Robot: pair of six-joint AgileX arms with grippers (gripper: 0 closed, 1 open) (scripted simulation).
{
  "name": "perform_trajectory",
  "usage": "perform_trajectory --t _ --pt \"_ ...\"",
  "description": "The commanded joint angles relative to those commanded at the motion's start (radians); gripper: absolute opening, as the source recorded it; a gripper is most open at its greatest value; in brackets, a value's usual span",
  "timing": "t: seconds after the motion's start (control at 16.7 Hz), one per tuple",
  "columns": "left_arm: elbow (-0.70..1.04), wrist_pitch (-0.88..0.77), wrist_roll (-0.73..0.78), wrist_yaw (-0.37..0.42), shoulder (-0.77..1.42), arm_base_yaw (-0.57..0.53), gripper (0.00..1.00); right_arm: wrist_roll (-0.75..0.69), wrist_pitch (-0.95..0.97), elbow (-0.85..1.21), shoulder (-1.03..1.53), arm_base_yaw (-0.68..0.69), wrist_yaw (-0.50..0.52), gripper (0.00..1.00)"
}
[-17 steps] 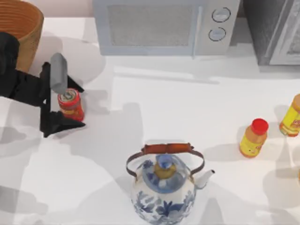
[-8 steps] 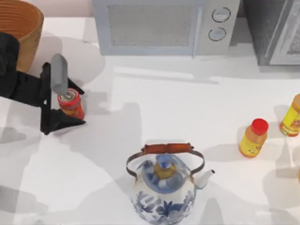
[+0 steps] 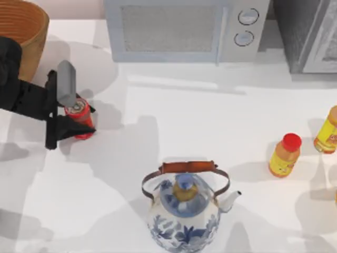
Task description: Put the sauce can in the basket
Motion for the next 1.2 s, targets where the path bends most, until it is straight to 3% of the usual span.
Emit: perform_trajectory --t 0.12,0.78,1.02,1.2 --pt "0.0 0.0 0.0 0.0 0.0 0.0 0.0 0.0 0.0 0.0 0.0 0.0 0.0 1.0" --pt "-0.011 0.036 -0.033 0.011 -0.045 -0.004 0.0 0.0 0.0 0.0 0.0 0.0 0.0 1.0" --pt "0.065 0.059 -0.227 0.011 -0.111 -0.023 0.0 0.0 0.0 0.0 0.0 0.0 0.0 1.0" --pt "0.165 0.068 -0.481 -0.064 -0.168 -0.018 0.0 0.0 0.0 0.0 0.0 0.0 0.0 1.0"
